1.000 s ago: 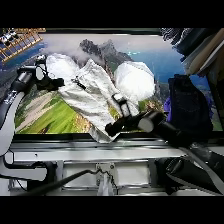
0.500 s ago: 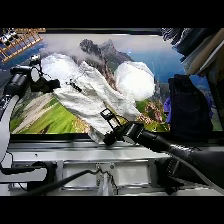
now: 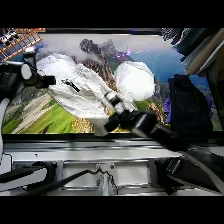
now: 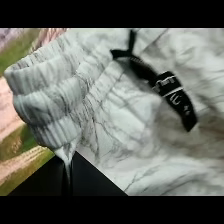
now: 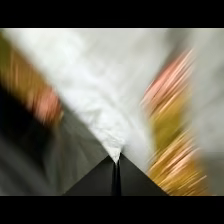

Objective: Fold the clothes and pants, and hang the long-sleeved shirts on hangers.

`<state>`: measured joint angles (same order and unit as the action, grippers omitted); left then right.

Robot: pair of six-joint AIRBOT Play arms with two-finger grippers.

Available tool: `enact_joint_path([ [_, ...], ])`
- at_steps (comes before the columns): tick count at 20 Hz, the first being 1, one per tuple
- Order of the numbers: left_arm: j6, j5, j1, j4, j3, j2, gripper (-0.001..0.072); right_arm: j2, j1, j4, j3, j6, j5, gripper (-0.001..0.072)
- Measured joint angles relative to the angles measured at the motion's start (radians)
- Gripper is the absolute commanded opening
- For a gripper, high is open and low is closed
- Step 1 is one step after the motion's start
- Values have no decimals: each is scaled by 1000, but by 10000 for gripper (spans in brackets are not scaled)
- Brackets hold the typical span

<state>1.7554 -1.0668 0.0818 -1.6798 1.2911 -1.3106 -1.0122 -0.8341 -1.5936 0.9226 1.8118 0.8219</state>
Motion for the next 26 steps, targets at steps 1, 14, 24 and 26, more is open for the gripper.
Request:
enact_joint_path([
  [1,-10,0,3,-1,10,41,3,43,40,-16,54,-36,15,18],
  [14,16,157,192,-18,51,665,1,182,300,-52,819,-344,328,18],
  [24,71,125,235,71,52,951,1,183,305,51,1165,-391,572,19],
  [26,71,150,235,87,52,962,1,183,305,49,1185,-398,572,18],
])
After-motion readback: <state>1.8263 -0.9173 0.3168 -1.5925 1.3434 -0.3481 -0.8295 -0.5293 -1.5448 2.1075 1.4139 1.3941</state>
